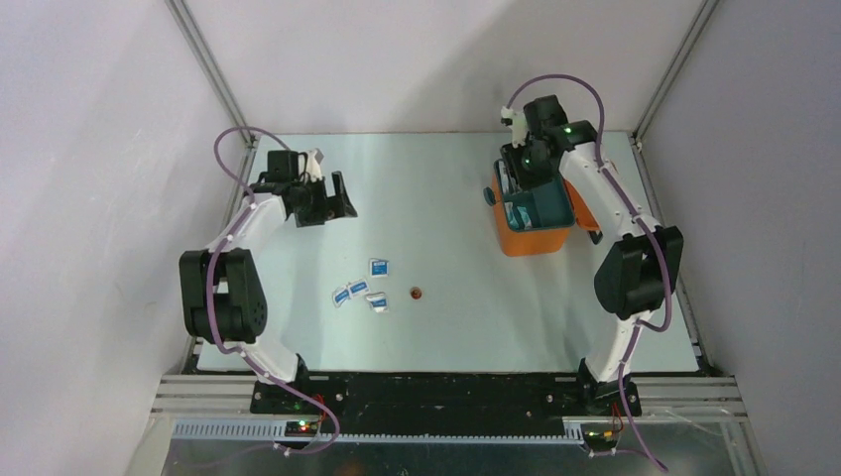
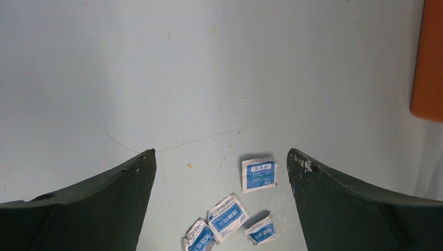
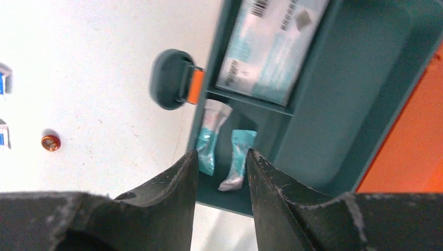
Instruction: Organize the medicine kit
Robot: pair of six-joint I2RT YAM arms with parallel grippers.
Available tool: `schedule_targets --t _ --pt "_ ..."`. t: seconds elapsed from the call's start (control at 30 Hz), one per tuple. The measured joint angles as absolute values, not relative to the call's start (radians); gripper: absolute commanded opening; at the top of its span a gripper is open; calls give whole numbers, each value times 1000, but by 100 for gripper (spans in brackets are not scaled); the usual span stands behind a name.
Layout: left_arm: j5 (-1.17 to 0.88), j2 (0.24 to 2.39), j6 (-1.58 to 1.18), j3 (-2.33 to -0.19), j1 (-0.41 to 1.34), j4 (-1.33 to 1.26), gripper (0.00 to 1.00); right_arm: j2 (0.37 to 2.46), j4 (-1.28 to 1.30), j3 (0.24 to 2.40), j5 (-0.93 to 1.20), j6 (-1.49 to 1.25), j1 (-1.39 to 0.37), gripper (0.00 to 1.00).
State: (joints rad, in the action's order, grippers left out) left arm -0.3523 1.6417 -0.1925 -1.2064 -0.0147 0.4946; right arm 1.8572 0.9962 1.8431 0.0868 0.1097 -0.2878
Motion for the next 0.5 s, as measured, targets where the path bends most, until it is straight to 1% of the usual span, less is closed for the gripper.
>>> schedule_targets --t 0.07,0.1,0.17,0.2,0.23,0.43,0.47,0.5 --pt "-366 1642 -163 -1206 -1 505 95 1857 992 1856 103 137 -308 43" --pt "-378 1642 -145 -1206 13 513 90 1857 991 1863 108 151 -326 43" --pt "-397 1642 -108 -1206 41 525 84 1860 988 1880 111 175 -370 43" --pt "-398 1643 -101 -1206 59 529 82 1863 984 1890 112 189 -394 43" --pt "-401 1645 -84 -1206 77 533 78 1867 979 1897 112 202 -416 43" --pt "-405 1738 0 -1206 196 577 71 1890 973 1916 158 266 -504 40" --pt "-405 1760 3 -1206 209 590 71 1892 978 1916 184 271 -505 42" --pt "-404 1777 6 -1206 217 602 70 1893 984 1916 222 273 -502 47"
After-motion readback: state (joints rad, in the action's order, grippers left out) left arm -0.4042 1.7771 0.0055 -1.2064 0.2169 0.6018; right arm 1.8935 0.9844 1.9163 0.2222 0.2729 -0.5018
